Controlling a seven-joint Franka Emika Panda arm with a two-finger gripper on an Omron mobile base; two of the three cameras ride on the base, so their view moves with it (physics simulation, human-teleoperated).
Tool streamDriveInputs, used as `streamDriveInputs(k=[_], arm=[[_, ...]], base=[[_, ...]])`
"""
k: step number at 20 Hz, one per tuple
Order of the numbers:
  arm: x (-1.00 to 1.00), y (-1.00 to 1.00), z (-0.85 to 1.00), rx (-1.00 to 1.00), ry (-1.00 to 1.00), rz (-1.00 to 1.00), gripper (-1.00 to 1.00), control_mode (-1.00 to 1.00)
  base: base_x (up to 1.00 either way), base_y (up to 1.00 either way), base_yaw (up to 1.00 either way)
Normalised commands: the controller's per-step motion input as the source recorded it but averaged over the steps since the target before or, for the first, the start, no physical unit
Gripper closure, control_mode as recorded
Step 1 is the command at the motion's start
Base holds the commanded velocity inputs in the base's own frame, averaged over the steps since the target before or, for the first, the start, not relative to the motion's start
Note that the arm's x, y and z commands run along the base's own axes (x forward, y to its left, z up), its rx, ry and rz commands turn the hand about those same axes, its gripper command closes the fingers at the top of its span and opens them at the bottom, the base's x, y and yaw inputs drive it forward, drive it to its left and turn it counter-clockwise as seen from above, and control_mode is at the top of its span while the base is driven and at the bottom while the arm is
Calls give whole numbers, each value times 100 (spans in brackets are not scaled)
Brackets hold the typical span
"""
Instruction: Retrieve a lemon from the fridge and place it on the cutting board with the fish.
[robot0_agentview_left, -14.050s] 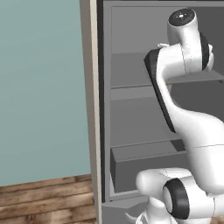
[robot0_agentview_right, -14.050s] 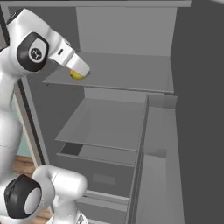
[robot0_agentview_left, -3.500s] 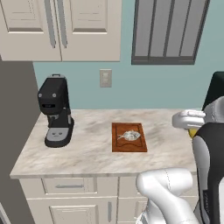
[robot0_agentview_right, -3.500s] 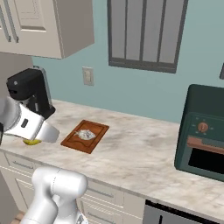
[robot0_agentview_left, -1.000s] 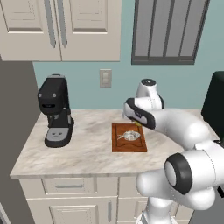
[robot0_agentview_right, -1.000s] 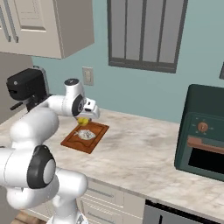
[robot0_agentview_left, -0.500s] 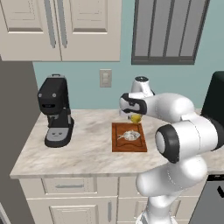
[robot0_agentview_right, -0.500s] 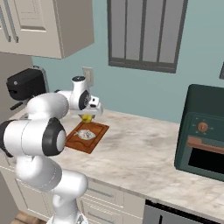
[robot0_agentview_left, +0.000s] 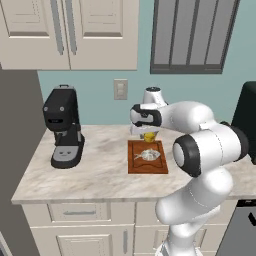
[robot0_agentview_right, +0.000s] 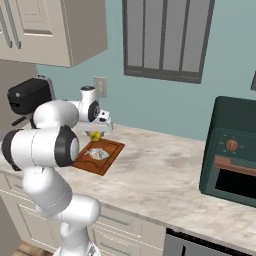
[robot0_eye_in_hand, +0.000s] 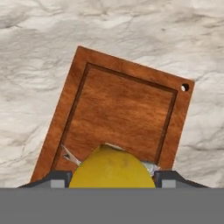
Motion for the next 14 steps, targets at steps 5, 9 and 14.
streamDriveInputs(k=[5, 9, 14], arm=[[29, 1, -36, 0, 1, 3, 100, -100], [17, 10, -28, 0, 2, 3, 100, -100], [5, 12, -22, 0, 4, 2, 100, -100]], base=[[0, 0, 0], [0, 0, 0], [0, 0, 0]])
